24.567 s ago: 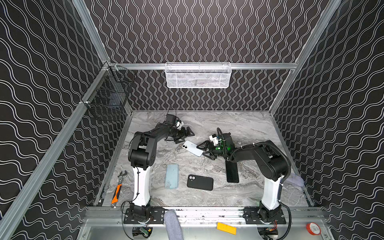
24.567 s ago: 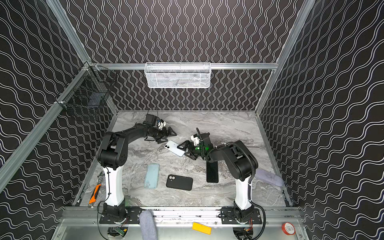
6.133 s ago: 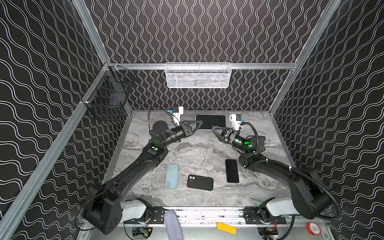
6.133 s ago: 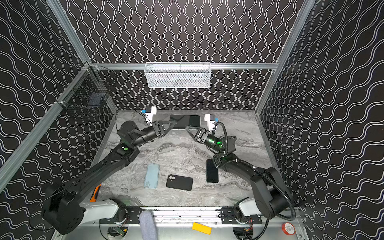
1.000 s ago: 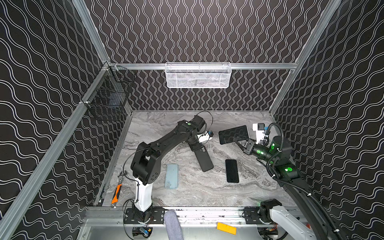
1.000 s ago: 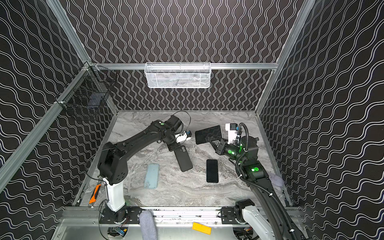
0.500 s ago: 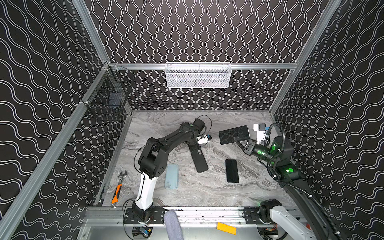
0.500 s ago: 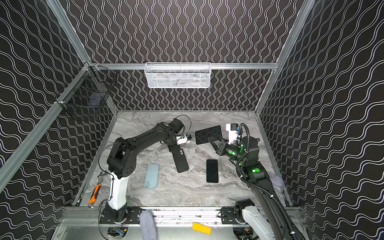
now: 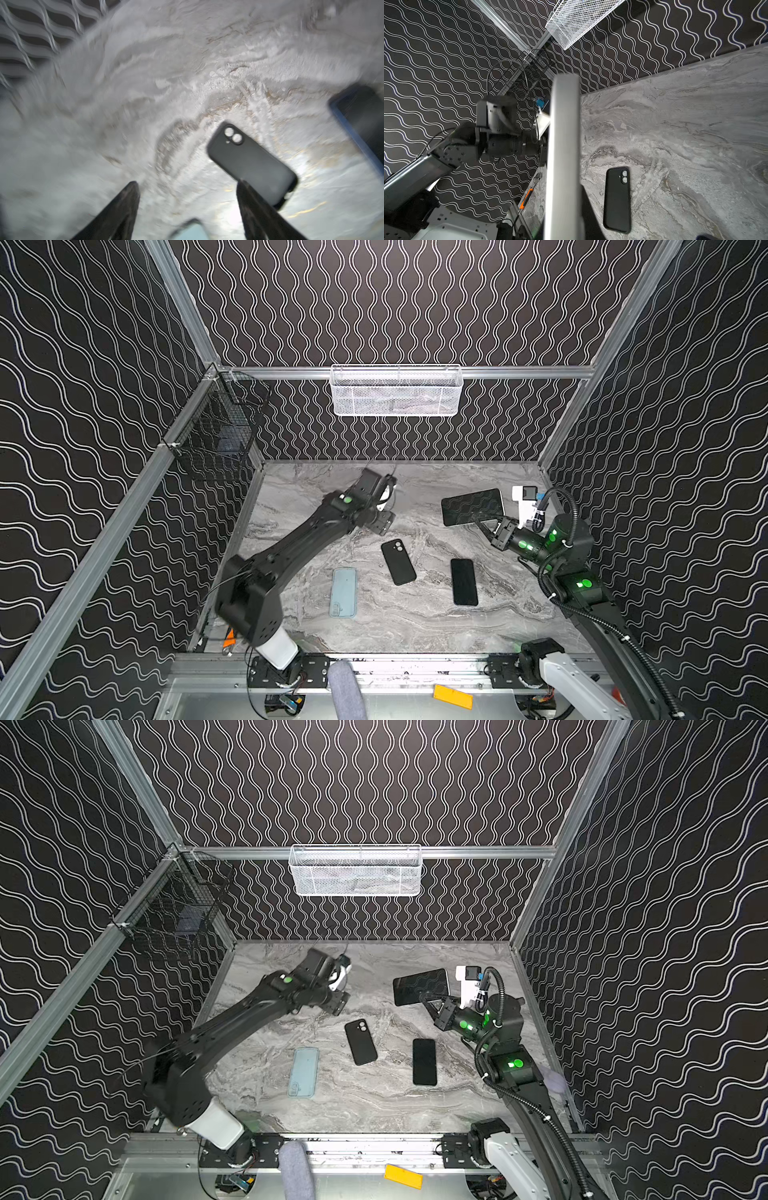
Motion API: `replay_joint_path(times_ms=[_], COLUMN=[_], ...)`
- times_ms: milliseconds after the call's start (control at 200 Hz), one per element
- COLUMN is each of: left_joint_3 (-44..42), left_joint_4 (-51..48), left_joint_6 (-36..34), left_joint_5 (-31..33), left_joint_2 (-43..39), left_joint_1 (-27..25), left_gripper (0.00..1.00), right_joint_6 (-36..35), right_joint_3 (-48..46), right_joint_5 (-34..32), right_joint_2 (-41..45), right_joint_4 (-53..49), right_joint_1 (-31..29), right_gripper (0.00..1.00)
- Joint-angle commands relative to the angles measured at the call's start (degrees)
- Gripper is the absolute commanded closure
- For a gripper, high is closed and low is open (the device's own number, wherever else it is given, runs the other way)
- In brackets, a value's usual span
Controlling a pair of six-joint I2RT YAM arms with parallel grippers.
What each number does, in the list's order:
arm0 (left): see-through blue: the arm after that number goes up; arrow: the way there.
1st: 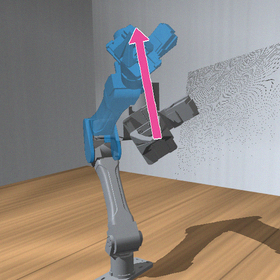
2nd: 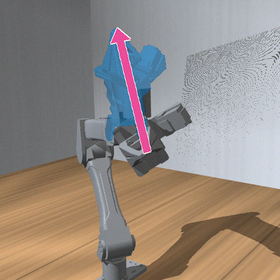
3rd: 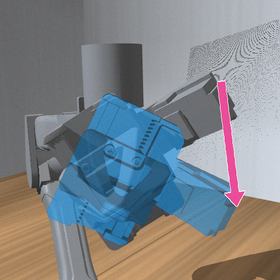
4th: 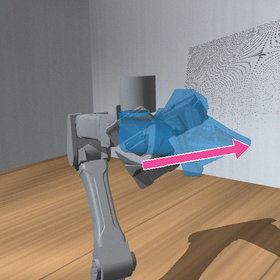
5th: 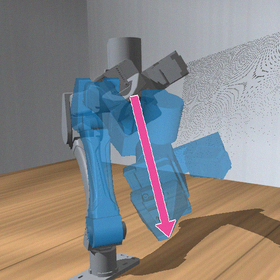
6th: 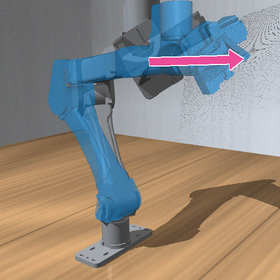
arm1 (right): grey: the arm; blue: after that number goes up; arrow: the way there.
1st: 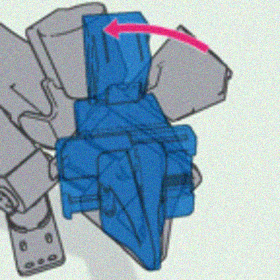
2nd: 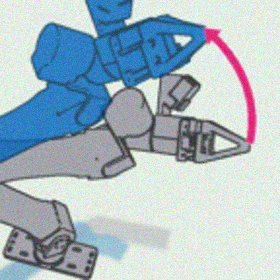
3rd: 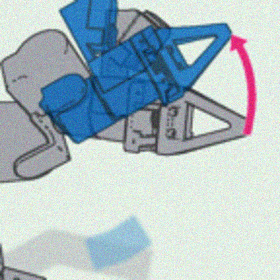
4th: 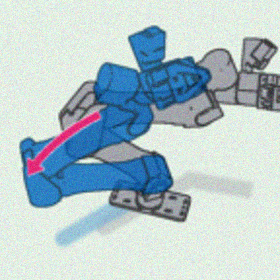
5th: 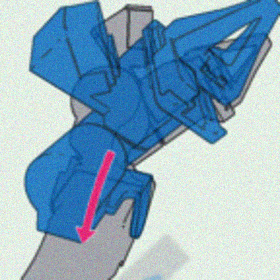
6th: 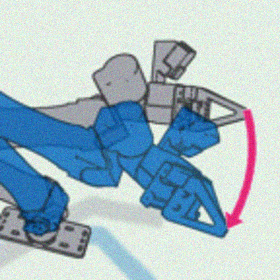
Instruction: Put the phone into the phone case
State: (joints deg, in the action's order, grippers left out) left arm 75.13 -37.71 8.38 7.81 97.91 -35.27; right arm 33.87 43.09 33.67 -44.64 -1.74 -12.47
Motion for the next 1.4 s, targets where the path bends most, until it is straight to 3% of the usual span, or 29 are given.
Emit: replay_joint_path(times_ms=[0, 95, 235, 395, 621, 971, 1056, 1206, 1396], left_joint_3=[-9.58, -12.89, -9.93, -8.96, -6.14, -9.2, -9.22, -9.3, -7.94], left_joint_4=[5.43, 6.2, 4.54, 4.31, 4.19, 6.6, 7.47, 8.42, 8.53], left_joint_6=[30.64, 41.31, 44.85, 49.46, 53.46, 59.35, 59.38, 58.56, 53.95], left_joint_5=[-1.16, 2.06, 2.31, 4.21, 4.86, 3.49, 2.92, 3.0, 2.71], left_joint_2=[-6.37, -8.28, 0.16, 7.1, 13.62, 16.21, 17.04, 17.88, 19.77], left_joint_1=[-4.31, -10.54, -15.72, -16.02, -15.98, -14.32, -13.8, -13.17, -12.62], left_gripper=[0.22, 0.21, 0.15, 0.16, 0.26, 0.4, 0.47, 0.7, 0.85], right_joint_6=[-1.06, -1.34, -1.53, -1.49, -0.81, -1.36, -1.42, -1.64, -2.04], right_joint_3=[-0.37, -1.06, -1.04, -0.33, -0.07, 0.41, 0.58, 1.02, 2.03], right_joint_5=[-0.71, -1.1, -0.38, 0.42, 1.31, 1.66, 1.68, 1.57, 1.16], right_joint_2=[0.84, 1.33, 0.89, 0.74, 0.37, -0.38, -0.6, -0.58, -0.32], right_joint_4=[1.96, 2.12, 2.36, 2.7, 3.41, 2.88, 2.64, 2.11, 0.8], right_joint_1=[0.02, 0.08, 0.08, 0.16, 0.16, 0.17, 0.23, 0.31, 0.43], right_gripper=[1.0, 1.0, 1.0, 1.0, 1.0, 1.0, 1.0, 1.0, 1.0])
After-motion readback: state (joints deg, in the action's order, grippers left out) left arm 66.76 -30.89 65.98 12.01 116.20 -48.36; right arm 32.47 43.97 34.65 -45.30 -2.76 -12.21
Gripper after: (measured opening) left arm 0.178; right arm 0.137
